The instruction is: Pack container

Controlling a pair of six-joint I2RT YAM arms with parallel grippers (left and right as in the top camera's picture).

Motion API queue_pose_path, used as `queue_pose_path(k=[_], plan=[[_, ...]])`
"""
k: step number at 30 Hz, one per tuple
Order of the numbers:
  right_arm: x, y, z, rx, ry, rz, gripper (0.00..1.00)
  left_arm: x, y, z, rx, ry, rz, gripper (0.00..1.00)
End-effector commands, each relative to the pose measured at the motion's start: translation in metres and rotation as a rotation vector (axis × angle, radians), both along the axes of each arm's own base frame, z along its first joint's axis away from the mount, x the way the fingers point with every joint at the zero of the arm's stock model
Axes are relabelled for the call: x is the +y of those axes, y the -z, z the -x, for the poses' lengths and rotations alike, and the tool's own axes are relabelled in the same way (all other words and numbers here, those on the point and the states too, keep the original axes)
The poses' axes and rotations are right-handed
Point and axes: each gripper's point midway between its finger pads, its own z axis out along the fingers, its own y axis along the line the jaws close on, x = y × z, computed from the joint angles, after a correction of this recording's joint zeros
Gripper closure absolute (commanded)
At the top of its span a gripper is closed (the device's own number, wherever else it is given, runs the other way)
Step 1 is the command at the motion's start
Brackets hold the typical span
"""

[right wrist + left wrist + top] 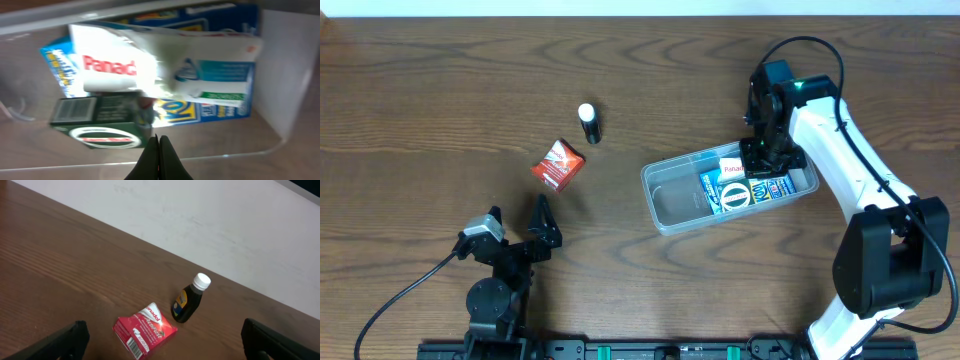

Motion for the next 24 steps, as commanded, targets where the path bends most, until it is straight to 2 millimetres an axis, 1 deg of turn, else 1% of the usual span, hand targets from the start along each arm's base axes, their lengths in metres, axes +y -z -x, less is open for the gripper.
queue_pose_path(k=[1,8,16,20,24], plan=[[-0.014,0.005,0.002,0.014,-0.001,0.042,0.99,0.006,0.017,0.001,0.05,-0.029,-0.024,0.02],[-0.02,0.017,0.004,0.019,0.015,0.043,0.99,0.006,0.017,0.001,0.05,-0.03,-0.024,0.02],[-0.021,0.038,0.007,0.007,-0.004,0.039,0.99,0.006,0.017,0.001,0.05,-0.03,-0.024,0.02],[-0.021,0.045,0.003,-0.017,-0.017,0.037,0.99,0.006,0.017,0.001,0.05,-0.029,-0.024,0.02],[-0.027,0.048,-0.009,-0.07,-0.017,0.074,0.99,0.006,0.017,0.001,0.05,-0.03,-0.024,0.02]])
